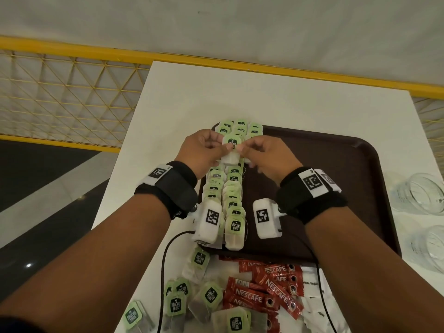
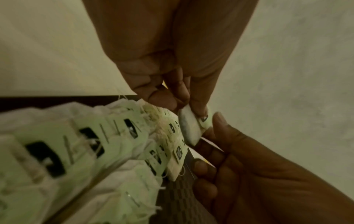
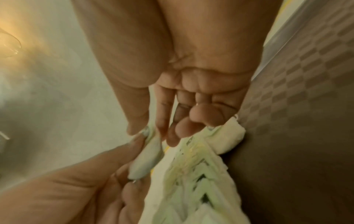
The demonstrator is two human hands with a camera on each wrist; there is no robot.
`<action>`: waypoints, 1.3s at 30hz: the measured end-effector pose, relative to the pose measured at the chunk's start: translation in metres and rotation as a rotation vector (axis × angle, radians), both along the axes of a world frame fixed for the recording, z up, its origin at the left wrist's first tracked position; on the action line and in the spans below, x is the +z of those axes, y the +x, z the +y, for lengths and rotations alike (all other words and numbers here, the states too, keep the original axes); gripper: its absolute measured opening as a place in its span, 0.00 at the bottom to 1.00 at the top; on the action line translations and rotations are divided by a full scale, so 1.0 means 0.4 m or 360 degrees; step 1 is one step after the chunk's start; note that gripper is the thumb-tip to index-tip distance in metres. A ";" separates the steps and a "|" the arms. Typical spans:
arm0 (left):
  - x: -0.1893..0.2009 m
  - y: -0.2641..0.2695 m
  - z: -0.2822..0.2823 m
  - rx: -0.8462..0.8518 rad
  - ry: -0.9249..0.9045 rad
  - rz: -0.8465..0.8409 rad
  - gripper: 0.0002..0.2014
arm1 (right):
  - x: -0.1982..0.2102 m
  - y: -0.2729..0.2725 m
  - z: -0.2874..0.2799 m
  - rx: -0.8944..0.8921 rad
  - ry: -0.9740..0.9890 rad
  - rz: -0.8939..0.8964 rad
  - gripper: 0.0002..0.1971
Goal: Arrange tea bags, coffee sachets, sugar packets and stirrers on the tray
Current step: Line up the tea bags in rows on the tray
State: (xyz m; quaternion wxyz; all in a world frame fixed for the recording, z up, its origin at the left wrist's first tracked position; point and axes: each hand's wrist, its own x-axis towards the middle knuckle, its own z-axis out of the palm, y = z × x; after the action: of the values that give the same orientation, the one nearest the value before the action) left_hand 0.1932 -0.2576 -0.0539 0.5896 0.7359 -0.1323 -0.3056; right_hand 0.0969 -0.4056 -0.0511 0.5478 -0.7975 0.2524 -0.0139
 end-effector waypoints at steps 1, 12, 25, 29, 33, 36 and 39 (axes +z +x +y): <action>0.002 -0.003 -0.004 -0.0008 -0.0007 0.0001 0.07 | 0.008 0.000 0.008 0.0026 0.0061 -0.0037 0.08; 0.004 -0.007 0.020 0.0027 0.0019 0.0034 0.06 | -0.071 -0.040 -0.045 -0.0453 0.0104 0.0149 0.03; 0.023 -0.028 0.078 0.0069 0.0080 0.0035 0.05 | -0.062 -0.026 -0.054 -0.0421 -0.0248 0.0430 0.11; 0.053 -0.050 0.118 0.0036 0.0121 0.0024 0.02 | -0.017 -0.066 -0.031 -0.0324 -0.0384 0.0397 0.11; 0.084 -0.096 0.190 -0.0033 0.0212 -0.0007 0.03 | 0.040 -0.140 0.023 -0.0093 -0.0453 0.0337 0.12; 0.096 -0.145 0.268 -0.0095 0.0331 -0.0038 0.03 | 0.071 -0.209 0.076 0.0132 -0.0410 0.0333 0.12; 0.101 -0.198 0.359 -0.0165 0.0494 -0.0074 0.04 | 0.087 -0.273 0.141 0.0396 -0.0448 0.0354 0.11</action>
State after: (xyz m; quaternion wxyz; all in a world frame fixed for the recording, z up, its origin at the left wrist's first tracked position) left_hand 0.1140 -0.1140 -0.0134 0.4491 0.8171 -0.1348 -0.3353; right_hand -0.0122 -0.3492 -0.0161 0.3972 -0.8878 0.2066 0.1067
